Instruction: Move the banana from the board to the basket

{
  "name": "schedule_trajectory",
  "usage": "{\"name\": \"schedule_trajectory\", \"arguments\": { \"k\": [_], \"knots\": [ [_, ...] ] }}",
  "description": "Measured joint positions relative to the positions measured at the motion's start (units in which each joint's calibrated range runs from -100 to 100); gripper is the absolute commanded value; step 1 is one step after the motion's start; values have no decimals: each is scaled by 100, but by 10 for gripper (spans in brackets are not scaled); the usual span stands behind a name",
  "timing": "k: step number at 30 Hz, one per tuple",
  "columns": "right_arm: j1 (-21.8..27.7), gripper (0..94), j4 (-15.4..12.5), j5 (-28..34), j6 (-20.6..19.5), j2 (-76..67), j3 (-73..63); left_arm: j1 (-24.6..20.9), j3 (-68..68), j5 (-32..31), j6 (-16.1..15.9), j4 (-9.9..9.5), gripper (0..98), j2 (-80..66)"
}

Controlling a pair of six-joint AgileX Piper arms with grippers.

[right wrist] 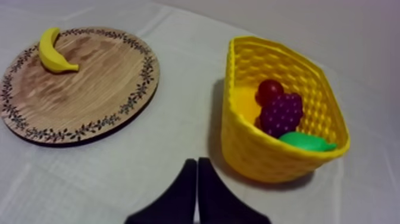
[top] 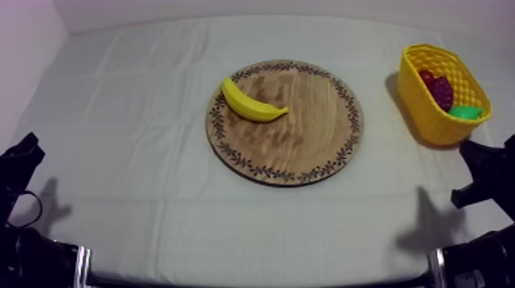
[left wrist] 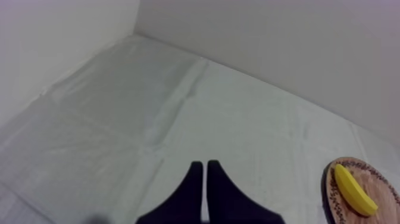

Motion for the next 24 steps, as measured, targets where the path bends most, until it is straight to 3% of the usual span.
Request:
{"name": "schedule_trajectory", "arguments": {
  "k": [5, 9, 19, 24],
  "knots": [
    [-337, 3, -81, 111, -544, 0, 181, 0, 0, 0, 0, 0, 1, 0],
    [-693, 3, -379, -712, -672, 0, 219, 0, 0, 0, 0, 0, 1, 0],
    [-1659, 7, -411, -642, 15, -6, 237, 0, 0, 0, 0, 0, 1, 0],
    [-2120, 7, -260, -593, 81, 50, 93, 0, 0, 0, 0, 0, 1, 0]
  ]
}}
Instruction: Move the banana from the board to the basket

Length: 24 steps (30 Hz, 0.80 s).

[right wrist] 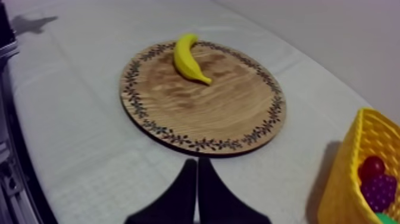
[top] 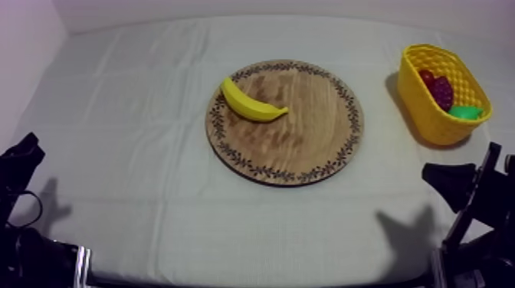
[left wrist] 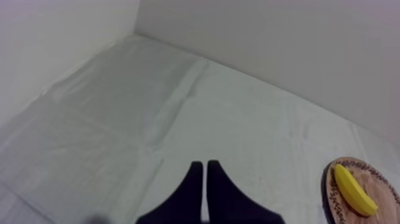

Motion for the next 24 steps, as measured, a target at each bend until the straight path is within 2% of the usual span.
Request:
{"name": "schedule_trajectory", "arguments": {
  "k": [5, 8, 17, 24],
  "knots": [
    [-307, 7, 422, -75, -313, 602, -370, 0, 0, 0, 0, 0, 1, 0],
    [-332, 7, 543, 15, -424, 1175, -869, 0, 0, 0, 0, 0, 1, 0],
    [-240, 6, 367, 1093, -178, 3030, -3052, 0, 0, 0, 0, 0, 1, 0],
    [-386, 6, 470, 2309, 61, 4483, -5120, 0, 0, 0, 0, 0, 1, 0]
  ]
}}
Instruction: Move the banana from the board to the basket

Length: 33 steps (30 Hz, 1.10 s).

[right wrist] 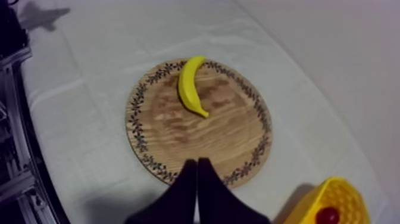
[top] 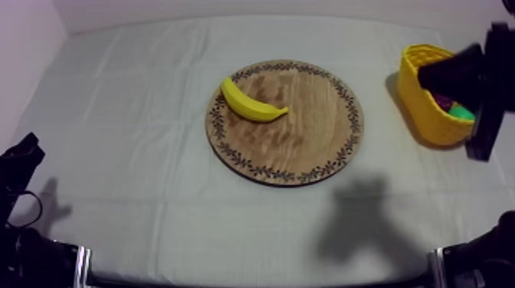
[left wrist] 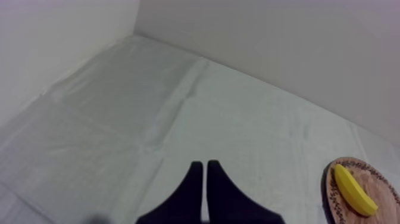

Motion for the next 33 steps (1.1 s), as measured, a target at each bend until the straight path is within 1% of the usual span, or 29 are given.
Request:
{"name": "schedule_trajectory", "arguments": {
  "k": [4, 7, 12, 18, 24, 31, 33],
  "knots": [
    [-88, 9, 57, 746, 295, 805, -1162, 0, 0, 0, 0, 0, 1, 0],
    [-143, 8, 137, 1349, 436, 1396, -2027, 0, 0, 0, 0, 0, 1, 0],
    [-194, 6, 208, 2145, 530, 2453, -3269, 0, 0, 0, 0, 0, 1, 0],
    [-252, 5, 224, 2917, 601, 3626, -4578, 0, 0, 0, 0, 0, 1, 0],
    [-262, 8, 224, 3413, 538, 4785, -5652, 0, 0, 0, 0, 0, 1, 0],
    [-262, 27, 322, 3514, 463, 5822, -6588, 0, 0, 0, 0, 0, 1, 0],
    [-262, 59, 337, 3540, 460, 5995, -6717, 0, 0, 0, 0, 0, 1, 0]
  ]
}}
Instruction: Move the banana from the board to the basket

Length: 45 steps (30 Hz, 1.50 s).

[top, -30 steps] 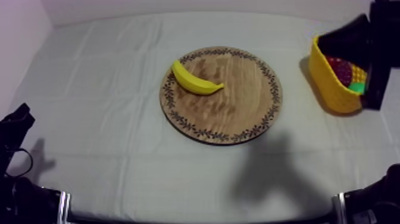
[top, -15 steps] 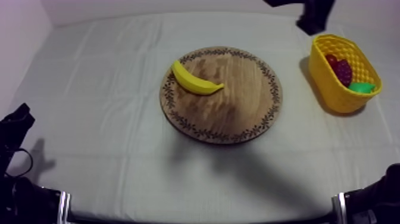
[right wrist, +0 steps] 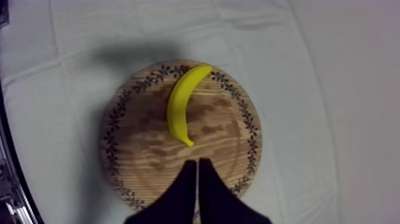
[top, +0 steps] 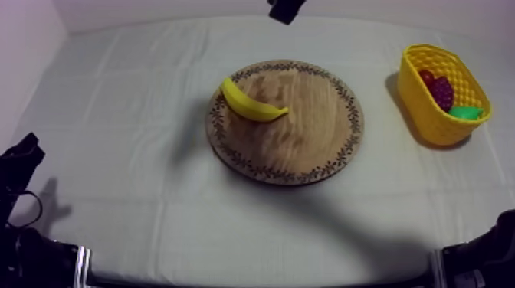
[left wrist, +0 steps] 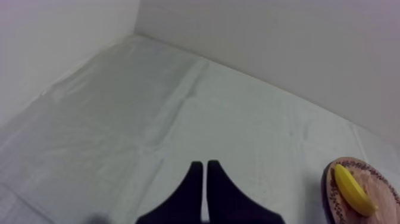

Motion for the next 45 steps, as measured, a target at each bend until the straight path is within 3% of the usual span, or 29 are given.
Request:
{"name": "schedule_trajectory", "arguments": {
  "k": [3, 10, 15, 32, 45],
  "knots": [
    [-14, 173, 35, 17, 24, 151, -26, 0, 0, 0, 0, 0, 1, 0],
    [-115, 569, 118, 56, -61, 212, 156, 0, 0, 0, 0, 0, 1, 0],
    [-180, 706, 183, 56, -228, 218, 156, 0, 0, 0, 0, 0, 1, 0],
    [-200, 683, 109, 30, -577, 811, 318, 0, 0, 0, 0, 0, 1, 0],
    [-149, 692, 29, -343, -804, 2032, 247, 0, 0, 0, 0, 0, 1, 0]
  ]
}}
